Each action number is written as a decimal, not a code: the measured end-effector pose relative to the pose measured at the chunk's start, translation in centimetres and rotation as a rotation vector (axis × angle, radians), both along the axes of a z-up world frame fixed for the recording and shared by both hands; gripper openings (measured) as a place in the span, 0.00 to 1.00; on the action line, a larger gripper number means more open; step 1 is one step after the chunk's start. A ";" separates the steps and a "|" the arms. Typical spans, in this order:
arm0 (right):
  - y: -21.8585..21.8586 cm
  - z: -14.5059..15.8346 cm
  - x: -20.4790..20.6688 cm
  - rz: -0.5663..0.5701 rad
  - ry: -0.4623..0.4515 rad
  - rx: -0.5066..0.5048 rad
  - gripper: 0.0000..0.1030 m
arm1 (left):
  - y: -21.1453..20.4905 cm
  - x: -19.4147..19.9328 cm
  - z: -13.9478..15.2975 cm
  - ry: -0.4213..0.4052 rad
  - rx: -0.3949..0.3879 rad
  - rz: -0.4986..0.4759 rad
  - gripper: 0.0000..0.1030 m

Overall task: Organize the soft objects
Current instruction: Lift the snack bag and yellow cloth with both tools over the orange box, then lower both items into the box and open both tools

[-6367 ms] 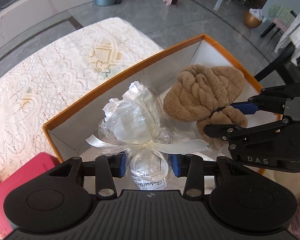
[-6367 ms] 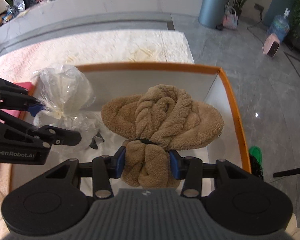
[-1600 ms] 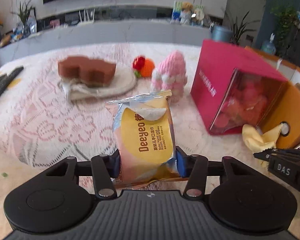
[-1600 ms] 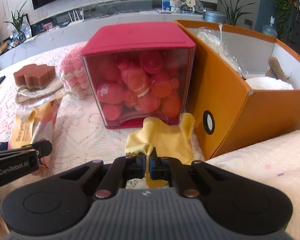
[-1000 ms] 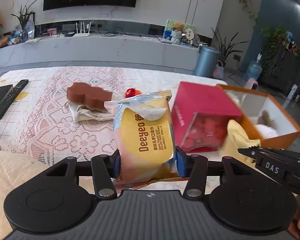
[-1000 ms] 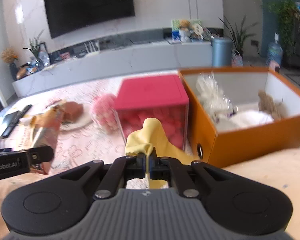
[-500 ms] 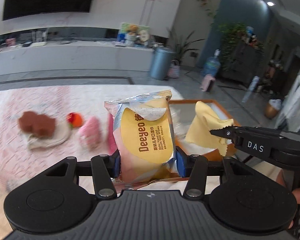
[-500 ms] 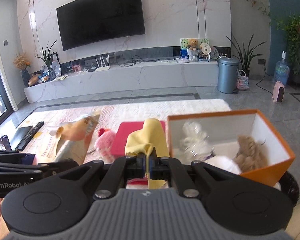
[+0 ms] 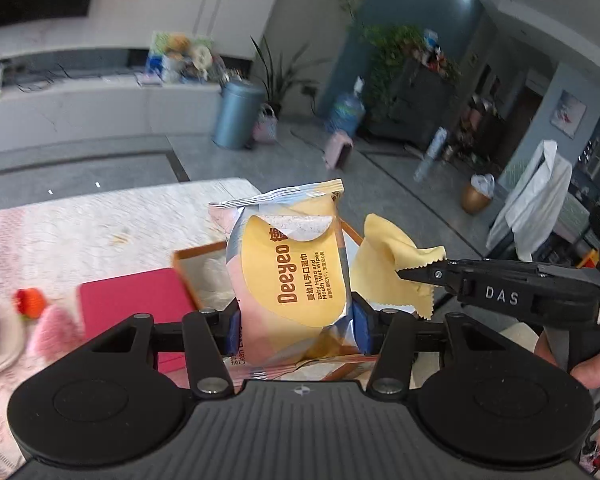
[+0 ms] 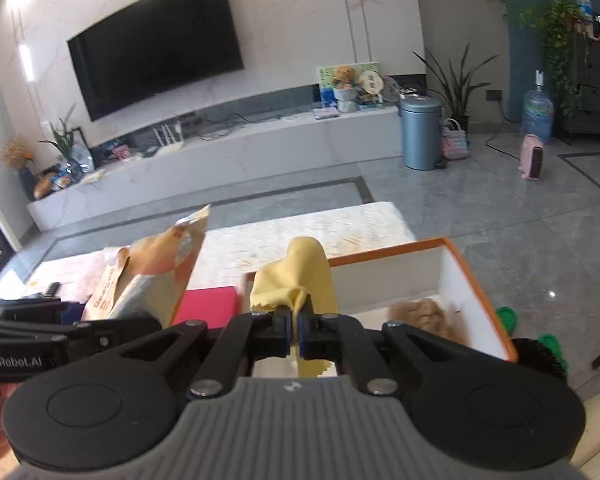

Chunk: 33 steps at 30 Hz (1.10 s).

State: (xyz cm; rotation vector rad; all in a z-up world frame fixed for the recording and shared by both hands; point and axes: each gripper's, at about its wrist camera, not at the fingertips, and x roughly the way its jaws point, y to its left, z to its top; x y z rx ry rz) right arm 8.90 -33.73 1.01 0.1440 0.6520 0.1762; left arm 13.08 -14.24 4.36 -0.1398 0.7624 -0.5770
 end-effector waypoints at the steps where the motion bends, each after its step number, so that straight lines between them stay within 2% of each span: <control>1: -0.3 -0.4 0.5 -0.003 0.011 -0.002 0.01 | -1.0 0.5 -0.3 0.013 0.008 -0.011 0.57; 7: -2.8 -2.9 4.0 -0.018 0.071 0.025 0.01 | -5.3 4.5 -3.4 0.084 0.039 -0.043 0.57; 15: -6.2 -6.5 9.6 -0.052 0.143 0.068 0.01 | -8.3 8.8 -8.3 0.202 0.079 -0.040 0.57; 19: -7.4 -7.8 12.5 -0.065 0.160 0.065 0.01 | -9.8 10.1 -9.9 0.218 0.123 -0.020 0.57; 21: -7.9 -8.8 13.9 -0.064 0.190 0.081 0.01 | -10.5 10.6 -10.4 0.220 0.139 -0.024 0.57; 26: -8.6 -12.0 16.5 -0.079 0.270 0.047 0.01 | -12.2 11.6 -11.7 0.220 0.202 -0.058 0.57; 33: -9.7 -15.1 18.4 -0.069 0.369 0.062 0.01 | -13.5 12.4 -14.0 0.260 0.220 -0.085 0.57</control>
